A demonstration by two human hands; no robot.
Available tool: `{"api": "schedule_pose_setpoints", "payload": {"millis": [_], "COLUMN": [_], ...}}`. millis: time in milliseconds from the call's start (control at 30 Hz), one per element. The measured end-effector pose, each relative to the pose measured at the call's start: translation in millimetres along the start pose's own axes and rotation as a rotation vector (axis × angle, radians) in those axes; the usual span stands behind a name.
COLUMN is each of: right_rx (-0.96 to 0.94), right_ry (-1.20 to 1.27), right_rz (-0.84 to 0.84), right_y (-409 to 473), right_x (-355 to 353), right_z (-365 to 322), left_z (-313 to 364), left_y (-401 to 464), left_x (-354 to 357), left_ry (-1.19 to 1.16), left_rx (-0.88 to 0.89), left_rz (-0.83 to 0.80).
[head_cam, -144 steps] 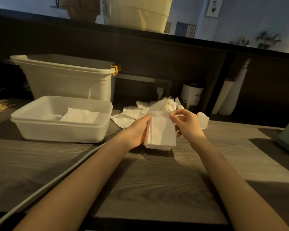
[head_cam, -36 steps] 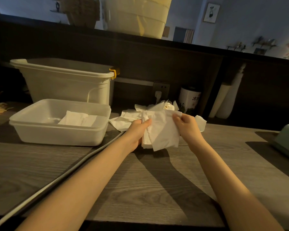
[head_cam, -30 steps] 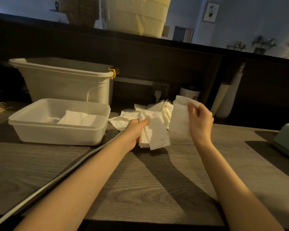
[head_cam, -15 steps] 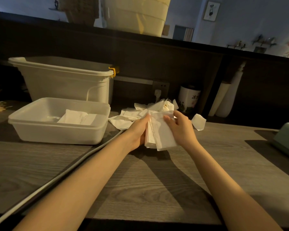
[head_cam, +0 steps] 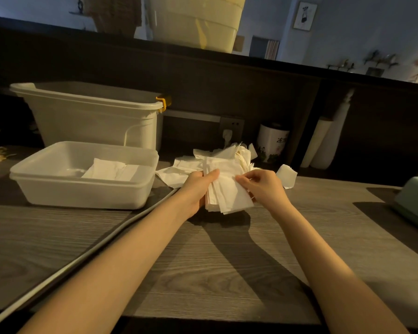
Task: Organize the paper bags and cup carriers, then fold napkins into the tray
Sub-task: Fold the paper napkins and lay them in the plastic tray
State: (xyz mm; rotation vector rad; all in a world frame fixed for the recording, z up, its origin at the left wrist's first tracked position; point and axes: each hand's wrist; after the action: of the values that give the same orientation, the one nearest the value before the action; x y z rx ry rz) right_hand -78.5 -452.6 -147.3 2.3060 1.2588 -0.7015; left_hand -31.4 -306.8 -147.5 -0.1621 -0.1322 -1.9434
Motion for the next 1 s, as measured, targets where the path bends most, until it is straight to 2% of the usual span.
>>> {"api": "schedule_pose_setpoints", "payload": {"millis": [133,233,367,467,567,667,833,1000], "right_rx": [-0.041,-0.016,0.022,-0.018,-0.052,-0.052,0.037,0.168], "right_ry": [0.068,0.252,0.352,0.242,0.143,0.158,0.229,-0.015], "right_rz": [0.046,0.03,0.02,0.035,0.085,0.13,0.248,0.442], "right_y": [2,1,-1,-1,-1,1,19,46], "right_x": [-2,-3,2,9,13,8,-10,-34], "right_z": [0,-3,-4,-1,1,0,13,41], "left_z": [-1,1,6,5,1,0,7,10], "left_y": [1,0,-6,-7,-8,-9,-7,1], "left_x": [0,0,1,3,7,11,17,22], "left_ry": [-0.06,-0.137,-0.247,-0.204,-0.047,-0.004,-0.011,0.013], "left_rx": [-0.022,-0.045,-0.065,-0.039,0.022,0.088,0.11,0.134], "left_rz": [0.048,0.073,-0.037,-0.086,-0.027,-0.017,-0.043,-0.069]}}
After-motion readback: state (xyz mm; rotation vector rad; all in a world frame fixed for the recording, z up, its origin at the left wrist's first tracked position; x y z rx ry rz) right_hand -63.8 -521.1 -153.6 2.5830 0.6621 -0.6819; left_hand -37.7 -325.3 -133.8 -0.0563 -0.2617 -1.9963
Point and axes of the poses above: each hand's wrist, its own y-axis towards the middle knuckle, its own x-axis out of the palm, z = x × y, and after that the axes turned 11 degrees about x, right-handed
